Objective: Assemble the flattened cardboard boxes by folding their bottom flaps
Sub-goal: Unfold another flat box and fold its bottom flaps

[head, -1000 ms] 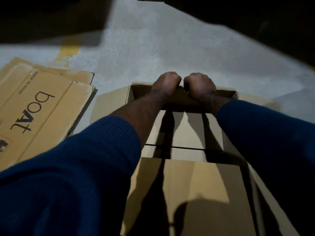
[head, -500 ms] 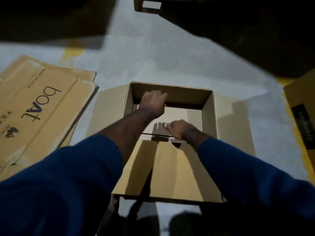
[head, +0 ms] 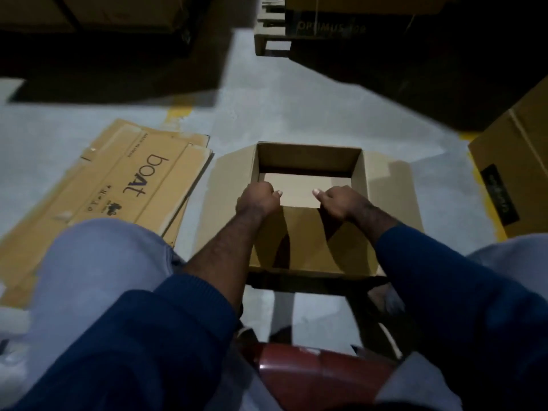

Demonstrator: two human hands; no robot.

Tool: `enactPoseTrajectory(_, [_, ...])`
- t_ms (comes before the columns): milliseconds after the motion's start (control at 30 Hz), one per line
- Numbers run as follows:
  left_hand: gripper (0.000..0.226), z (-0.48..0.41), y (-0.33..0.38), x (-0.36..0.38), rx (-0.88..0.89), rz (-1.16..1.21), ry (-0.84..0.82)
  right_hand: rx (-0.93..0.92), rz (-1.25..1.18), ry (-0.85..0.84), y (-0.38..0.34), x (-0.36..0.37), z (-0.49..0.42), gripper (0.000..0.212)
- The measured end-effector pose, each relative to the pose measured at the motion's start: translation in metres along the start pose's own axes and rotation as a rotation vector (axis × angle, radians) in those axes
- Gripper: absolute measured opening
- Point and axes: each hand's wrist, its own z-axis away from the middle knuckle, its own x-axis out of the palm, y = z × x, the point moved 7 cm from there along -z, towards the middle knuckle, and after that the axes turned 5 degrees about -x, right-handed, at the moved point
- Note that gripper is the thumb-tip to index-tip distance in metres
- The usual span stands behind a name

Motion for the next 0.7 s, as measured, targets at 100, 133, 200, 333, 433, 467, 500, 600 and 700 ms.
enactPoseTrajectory(100, [0.028,0.03,-0.007,-0.011,-0.054,-0.162,-0.011,0.009,-0.05,-0.1,-0.002,0.013,0.03,0.072])
enactPoseTrajectory(133, [0.024,0.038,-0.009,-0.01,-0.074,-0.215,-0.068,0.013,-0.035,-0.172,-0.004,0.021,0.04,0.068])
enactPoseTrajectory(200, [0.023,0.053,-0.014,0.004,-0.091,-0.285,-0.271,0.018,-0.006,-0.32,-0.01,0.04,0.061,0.057])
enactPoseTrajectory(333, [0.031,0.095,-0.03,0.057,-0.163,-0.256,-0.834,0.055,-0.141,-0.566,-0.016,0.083,0.09,0.039])
enactPoseTrajectory(433, [0.02,0.125,-0.054,0.091,-0.233,-0.299,-1.057,0.088,-0.029,-0.755,-0.01,0.12,0.103,0.034])
enactPoseTrajectory(467, [0.019,0.124,-0.062,0.104,-0.248,-0.244,-1.032,0.085,0.036,-0.781,-0.006,0.13,0.104,0.036])
enactPoseTrajectory(500, [0.023,0.118,-0.068,0.113,-0.265,-0.167,-0.965,0.076,0.079,-0.776,-0.002,0.137,0.101,0.036])
enactPoseTrajectory(600, [0.033,0.102,-0.071,0.125,-0.272,-0.104,-0.816,0.072,0.123,-0.672,0.006,0.143,0.088,0.034])
enactPoseTrajectory(700, [0.028,0.082,-0.066,0.133,-0.149,-0.192,-0.632,0.06,0.148,-0.548,0.012,0.145,0.066,0.036])
